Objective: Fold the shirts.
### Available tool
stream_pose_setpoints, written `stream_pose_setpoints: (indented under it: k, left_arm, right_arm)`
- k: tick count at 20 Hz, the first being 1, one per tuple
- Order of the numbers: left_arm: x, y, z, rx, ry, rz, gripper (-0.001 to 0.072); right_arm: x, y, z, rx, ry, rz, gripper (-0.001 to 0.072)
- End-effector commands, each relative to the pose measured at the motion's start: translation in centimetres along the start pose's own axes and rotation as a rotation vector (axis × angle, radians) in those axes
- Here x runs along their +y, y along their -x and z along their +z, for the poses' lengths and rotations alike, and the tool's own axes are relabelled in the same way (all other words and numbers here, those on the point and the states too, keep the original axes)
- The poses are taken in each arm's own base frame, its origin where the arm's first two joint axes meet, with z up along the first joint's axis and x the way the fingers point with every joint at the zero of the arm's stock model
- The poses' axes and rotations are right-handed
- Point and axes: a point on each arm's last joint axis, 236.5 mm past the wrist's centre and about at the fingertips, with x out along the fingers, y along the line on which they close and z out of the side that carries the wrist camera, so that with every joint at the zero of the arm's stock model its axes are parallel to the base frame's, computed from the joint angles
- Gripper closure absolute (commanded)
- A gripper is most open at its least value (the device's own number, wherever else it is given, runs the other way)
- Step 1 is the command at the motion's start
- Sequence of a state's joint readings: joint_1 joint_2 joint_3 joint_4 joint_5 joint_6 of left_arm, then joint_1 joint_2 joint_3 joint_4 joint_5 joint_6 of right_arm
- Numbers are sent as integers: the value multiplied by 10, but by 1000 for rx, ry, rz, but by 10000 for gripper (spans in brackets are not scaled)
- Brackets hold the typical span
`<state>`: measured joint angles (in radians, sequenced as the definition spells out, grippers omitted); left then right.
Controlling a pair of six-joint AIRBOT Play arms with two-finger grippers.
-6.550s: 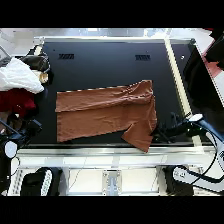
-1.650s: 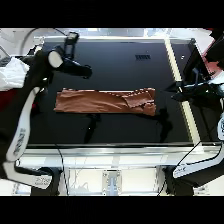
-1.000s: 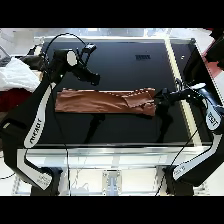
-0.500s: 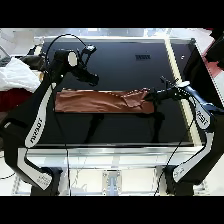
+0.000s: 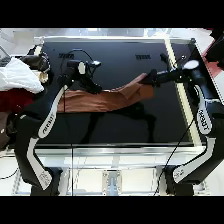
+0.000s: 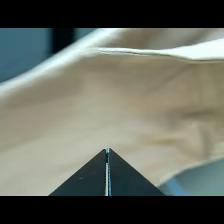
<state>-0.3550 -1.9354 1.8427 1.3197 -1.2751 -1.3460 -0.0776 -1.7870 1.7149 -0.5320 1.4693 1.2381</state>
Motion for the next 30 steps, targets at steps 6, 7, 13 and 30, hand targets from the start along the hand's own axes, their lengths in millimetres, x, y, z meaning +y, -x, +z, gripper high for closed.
stream_pose_setpoints:
  k: [6,7,13,30]
  left_arm:
    - [-54,-40,7,-13,0,-218,697]
    - [-54,-42,6,-9,-3,-219,698]
    - [-38,-34,2,1,18,-211,697]
    - [143,186,-94,-55,317,13,697]
  right_arm:
    - [121,-44,3,26,269,-83,702]
    - [133,-52,2,23,296,-72,703]
    - [166,-91,-11,24,341,-53,703]
    - [261,-285,-20,-319,332,125,208]
